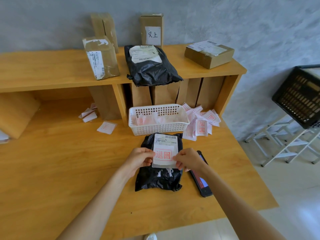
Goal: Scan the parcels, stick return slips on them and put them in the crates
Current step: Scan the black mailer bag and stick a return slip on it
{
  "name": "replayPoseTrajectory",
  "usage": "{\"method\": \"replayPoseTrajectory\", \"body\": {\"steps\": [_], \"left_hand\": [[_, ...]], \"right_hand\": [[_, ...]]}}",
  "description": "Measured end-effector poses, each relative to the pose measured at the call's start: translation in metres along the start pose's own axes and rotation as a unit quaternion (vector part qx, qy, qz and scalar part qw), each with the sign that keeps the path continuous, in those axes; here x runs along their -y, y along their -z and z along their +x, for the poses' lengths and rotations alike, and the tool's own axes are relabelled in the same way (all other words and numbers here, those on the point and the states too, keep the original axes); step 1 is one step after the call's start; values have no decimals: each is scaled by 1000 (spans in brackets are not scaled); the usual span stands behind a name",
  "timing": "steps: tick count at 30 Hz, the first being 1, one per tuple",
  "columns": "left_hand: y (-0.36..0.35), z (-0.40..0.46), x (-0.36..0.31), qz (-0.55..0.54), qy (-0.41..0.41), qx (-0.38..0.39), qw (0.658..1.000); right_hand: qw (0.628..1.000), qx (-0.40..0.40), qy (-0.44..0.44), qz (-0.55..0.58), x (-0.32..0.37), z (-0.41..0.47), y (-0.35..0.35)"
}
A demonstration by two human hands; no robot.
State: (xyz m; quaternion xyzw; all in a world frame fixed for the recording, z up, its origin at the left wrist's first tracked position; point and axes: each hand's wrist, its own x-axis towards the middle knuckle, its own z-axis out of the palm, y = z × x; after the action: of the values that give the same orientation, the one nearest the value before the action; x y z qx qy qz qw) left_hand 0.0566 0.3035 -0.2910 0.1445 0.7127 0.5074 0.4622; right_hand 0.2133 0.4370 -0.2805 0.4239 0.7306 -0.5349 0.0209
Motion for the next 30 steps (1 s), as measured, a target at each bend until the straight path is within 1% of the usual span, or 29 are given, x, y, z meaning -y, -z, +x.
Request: {"method": "replayPoseTrajectory", "body": {"steps": [5,11,14,21,30], "left_hand": [[-1,-6,17,81,12,-28,996],[-7,-7,30,162,4,-46,986],[-9,-7,34,182,9,-54,982],[-13,-7,36,223,0,-65,973],[-15,-10,39,244,-10,-61,968]], "right_hand": [[999,17,-46,-23,-10,-9,-12],[997,11,-65,-39,-16,-17,-19],[996,14,-69,-56,-18,-18,-21],[996,19,-78,-47,-29,-19,-28],[997,14,-60,-55,-31,-21,-30]]}}
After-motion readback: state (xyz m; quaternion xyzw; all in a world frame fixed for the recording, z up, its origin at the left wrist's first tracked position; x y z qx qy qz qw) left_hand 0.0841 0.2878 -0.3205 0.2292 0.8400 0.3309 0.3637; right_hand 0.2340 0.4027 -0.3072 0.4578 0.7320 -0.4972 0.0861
